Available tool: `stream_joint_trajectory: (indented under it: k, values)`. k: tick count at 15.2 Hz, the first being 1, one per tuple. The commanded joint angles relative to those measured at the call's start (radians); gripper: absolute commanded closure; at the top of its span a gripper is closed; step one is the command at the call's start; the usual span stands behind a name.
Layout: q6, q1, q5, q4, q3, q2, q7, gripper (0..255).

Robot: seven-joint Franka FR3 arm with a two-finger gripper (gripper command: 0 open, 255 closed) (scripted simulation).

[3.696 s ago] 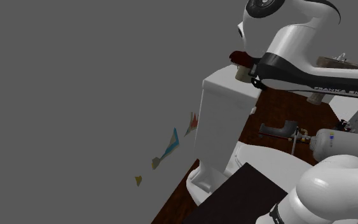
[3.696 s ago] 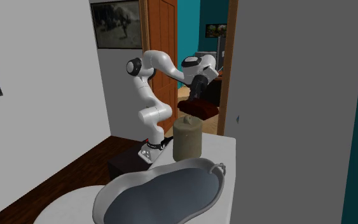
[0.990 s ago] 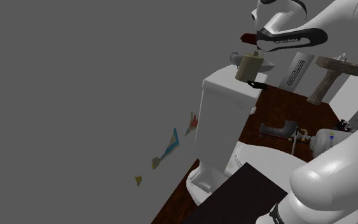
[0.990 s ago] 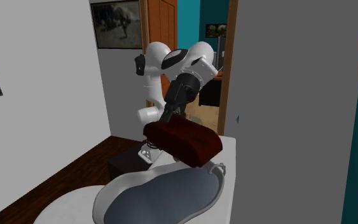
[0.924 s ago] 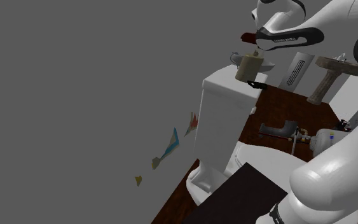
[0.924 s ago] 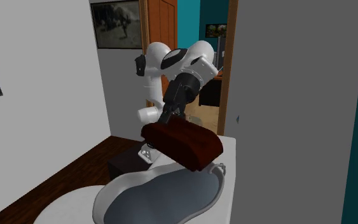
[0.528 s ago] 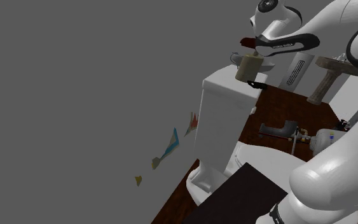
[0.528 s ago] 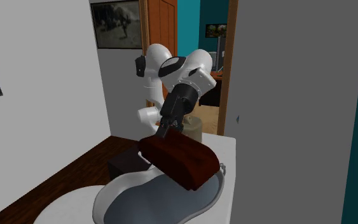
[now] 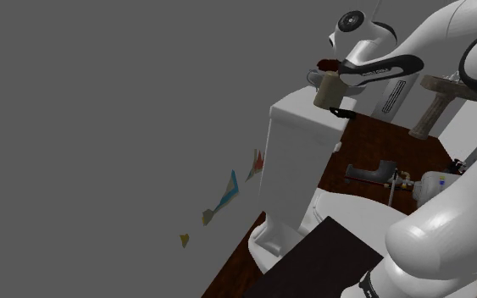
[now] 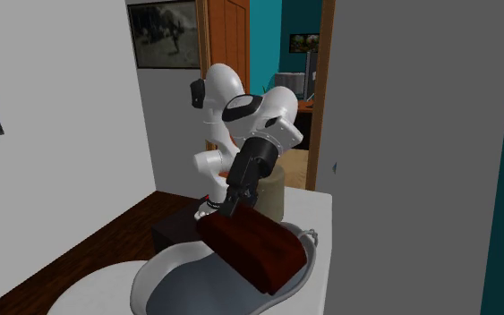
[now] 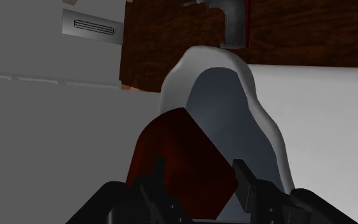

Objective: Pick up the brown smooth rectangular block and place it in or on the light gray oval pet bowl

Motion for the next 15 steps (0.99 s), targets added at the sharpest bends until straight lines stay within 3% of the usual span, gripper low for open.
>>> stream_joint_trajectory:
  k: [1,6,7,12,15]
  values:
    - [0.002,0.000,-0.004,-0.003,0.000,0.000,0.006,255]
    - [0.002,0.000,-0.004,-0.003,0.000,0.000,0.006,255]
    - [0.002,0.000,-0.004,-0.003,0.000,0.000,0.006,0]
    - [0.002,0.000,-0.004,-0.003,0.000,0.000,0.006,0]
    - [-0.065,0.028,0.002,-0.051,0.030,-0.083,0.002,0]
